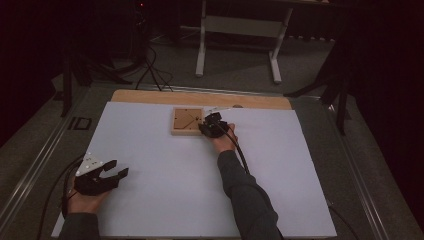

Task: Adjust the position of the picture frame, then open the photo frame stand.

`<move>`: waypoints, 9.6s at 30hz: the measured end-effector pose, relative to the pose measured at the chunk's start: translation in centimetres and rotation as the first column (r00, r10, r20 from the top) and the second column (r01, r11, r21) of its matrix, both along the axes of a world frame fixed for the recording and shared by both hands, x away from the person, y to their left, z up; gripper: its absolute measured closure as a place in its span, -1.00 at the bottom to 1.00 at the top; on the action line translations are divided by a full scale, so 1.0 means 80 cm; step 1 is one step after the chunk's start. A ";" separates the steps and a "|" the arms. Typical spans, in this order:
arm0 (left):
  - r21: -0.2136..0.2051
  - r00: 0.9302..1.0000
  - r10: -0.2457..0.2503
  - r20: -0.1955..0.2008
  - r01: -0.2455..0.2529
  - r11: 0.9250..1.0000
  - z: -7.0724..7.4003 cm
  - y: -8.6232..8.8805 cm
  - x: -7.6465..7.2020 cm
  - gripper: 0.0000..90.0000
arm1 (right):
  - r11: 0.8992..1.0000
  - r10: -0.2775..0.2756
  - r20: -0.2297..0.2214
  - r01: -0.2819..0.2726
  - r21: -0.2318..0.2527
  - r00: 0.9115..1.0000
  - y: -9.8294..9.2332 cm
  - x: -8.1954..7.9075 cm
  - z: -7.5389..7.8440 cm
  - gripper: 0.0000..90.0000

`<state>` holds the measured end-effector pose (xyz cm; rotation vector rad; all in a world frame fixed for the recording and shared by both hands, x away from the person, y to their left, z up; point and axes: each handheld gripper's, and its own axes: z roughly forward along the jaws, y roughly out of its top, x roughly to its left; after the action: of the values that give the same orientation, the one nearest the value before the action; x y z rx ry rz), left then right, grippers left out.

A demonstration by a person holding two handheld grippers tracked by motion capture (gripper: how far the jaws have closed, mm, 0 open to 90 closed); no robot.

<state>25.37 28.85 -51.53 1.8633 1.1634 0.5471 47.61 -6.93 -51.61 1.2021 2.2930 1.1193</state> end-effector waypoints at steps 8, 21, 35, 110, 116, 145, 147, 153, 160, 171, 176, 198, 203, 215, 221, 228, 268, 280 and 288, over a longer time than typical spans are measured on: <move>0.008 1.000 0.001 -0.002 -0.001 1.000 0.000 -0.001 0.000 -0.04 | 0.999 -0.016 -0.041 0.017 0.034 0.999 -0.007 -0.002 -0.001 0.69; 0.034 1.000 -0.012 -0.011 0.013 0.999 -0.002 -0.007 0.001 -0.04 | 0.998 -0.024 -0.023 0.025 0.055 0.999 -0.016 -0.018 -0.005 0.69; 0.044 1.000 -0.017 -0.012 0.017 0.999 -0.003 -0.008 0.002 -0.04 | 0.996 -0.045 0.002 0.044 0.071 0.999 -0.026 -0.039 -0.009 0.69; 0.065 0.999 -0.044 -0.031 0.046 0.997 -0.006 -0.022 0.004 -0.04 | 0.998 0.057 0.019 -0.057 -0.003 0.998 -0.076 -0.161 -0.002 0.67; 0.061 0.998 -0.057 -0.030 0.059 0.996 -0.006 -0.028 0.005 -0.04 | 0.997 0.073 0.023 -0.074 0.005 0.997 -0.079 -0.165 -0.003 0.67; 0.076 0.974 -0.219 -0.067 0.223 0.972 -0.011 -0.145 0.046 0.14 | 0.989 0.144 0.012 -0.144 0.043 0.990 -0.073 -0.172 -0.005 0.67; 0.071 0.970 -0.231 -0.070 0.236 0.969 -0.013 -0.153 0.049 0.17 | 0.988 0.148 0.013 -0.148 0.043 0.989 -0.073 -0.172 -0.005 0.67; 0.121 0.963 -0.248 -0.105 0.259 0.958 -0.024 -0.178 0.057 0.31 | 0.986 0.159 0.012 -0.159 0.038 0.987 -0.073 -0.174 -0.005 0.67; 0.157 0.958 -0.267 -0.108 0.282 0.946 -0.026 -0.188 0.056 0.46 | 0.986 0.164 0.011 -0.164 0.039 0.986 -0.073 -0.180 -0.005 0.67; 0.156 0.957 -0.264 -0.116 0.281 0.947 -0.024 -0.194 0.049 0.48 | 0.984 0.170 0.010 -0.170 0.042 0.985 -0.080 -0.189 -0.005 0.66; 0.122 0.957 -0.263 -0.126 0.278 0.953 -0.025 -0.191 0.048 0.52 | 0.983 0.179 0.012 -0.179 0.043 0.984 -0.080 -0.188 -0.005 0.66; 0.046 0.963 -0.257 -0.080 0.261 0.964 -0.010 -0.182 0.046 0.17 | 0.980 0.196 0.077 -0.198 0.016 0.978 -0.083 -0.199 0.004 0.99; 0.044 0.966 -0.252 -0.062 0.255 0.966 -0.006 -0.186 0.048 0.11 | 0.973 0.230 0.083 -0.229 -0.023 0.970 -0.076 -0.207 0.002 0.99; 0.091 0.965 -0.257 -0.043 0.260 0.961 -0.001 -0.204 0.056 0.07 | 0.970 0.245 0.078 -0.243 -0.031 0.966 -0.073 -0.208 -0.003 1.00; 0.101 0.966 -0.255 -0.038 0.257 0.961 0.004 -0.212 0.065 0.07 | 0.968 0.252 0.082 -0.250 -0.032 0.964 -0.073 -0.207 -0.003 1.00; 0.142 0.963 -0.261 -0.059 0.267 0.953 0.000 -0.229 0.075 0.04 | 0.968 0.250 0.084 -0.248 -0.032 0.965 -0.073 -0.208 -0.003 1.00; 0.048 0.964 -0.257 -0.066 0.260 0.964 0.025 -0.194 0.059 0.07 | 0.970 0.241 0.079 -0.241 -0.009 0.967 -0.073 -0.208 -0.005 1.00; 0.067 0.946 -0.277 -0.167 0.291 0.954 0.022 -0.212 0.067 0.41 | 0.971 0.239 0.076 -0.240 -0.006 0.968 -0.074 -0.208 -0.005 0.99; 0.038 0.951 -0.253 -0.175 0.264 0.964 0.035 -0.228 0.079 0.28 | 0.971 0.240 0.076 -0.240 -0.005 0.968 -0.074 -0.208 -0.005 1.00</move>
<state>31.73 10.64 -48.73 2.1086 0.9956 0.2843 30.99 -12.83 -51.99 0.8823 2.4261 1.2286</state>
